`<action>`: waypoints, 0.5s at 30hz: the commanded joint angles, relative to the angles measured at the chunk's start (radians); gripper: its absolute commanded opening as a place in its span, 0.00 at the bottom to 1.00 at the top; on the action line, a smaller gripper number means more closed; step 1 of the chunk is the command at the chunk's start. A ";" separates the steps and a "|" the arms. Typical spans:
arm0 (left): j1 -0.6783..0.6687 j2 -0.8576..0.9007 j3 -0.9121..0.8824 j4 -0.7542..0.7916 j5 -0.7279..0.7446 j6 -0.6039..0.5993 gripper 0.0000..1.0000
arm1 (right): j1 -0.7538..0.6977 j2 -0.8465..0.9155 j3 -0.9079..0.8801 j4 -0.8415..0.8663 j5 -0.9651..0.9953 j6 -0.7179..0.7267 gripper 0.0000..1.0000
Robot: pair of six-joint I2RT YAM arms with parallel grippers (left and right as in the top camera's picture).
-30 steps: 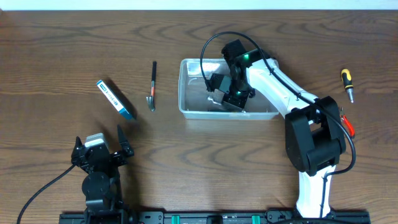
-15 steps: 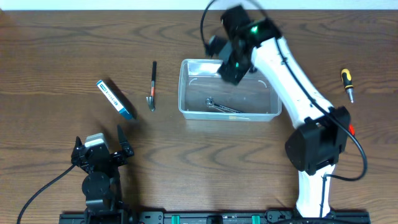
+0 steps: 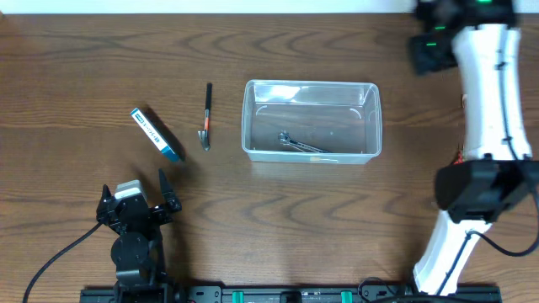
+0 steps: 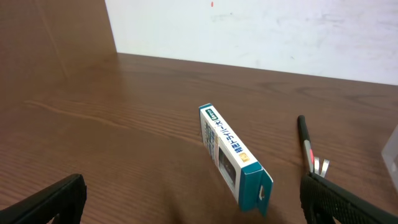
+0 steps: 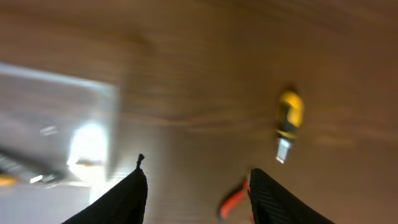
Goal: Pack container
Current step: 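Release the screwdriver in the container and raise the right gripper, then move the right gripper over the yellow stubby screwdriver and align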
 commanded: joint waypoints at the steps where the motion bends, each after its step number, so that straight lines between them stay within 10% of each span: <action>1: -0.003 -0.006 -0.028 -0.010 -0.001 0.013 0.98 | -0.094 -0.004 -0.021 0.004 0.015 0.022 0.57; 15: -0.003 -0.006 -0.028 -0.010 -0.001 0.013 0.98 | -0.346 -0.002 -0.295 0.223 -0.072 -0.131 0.68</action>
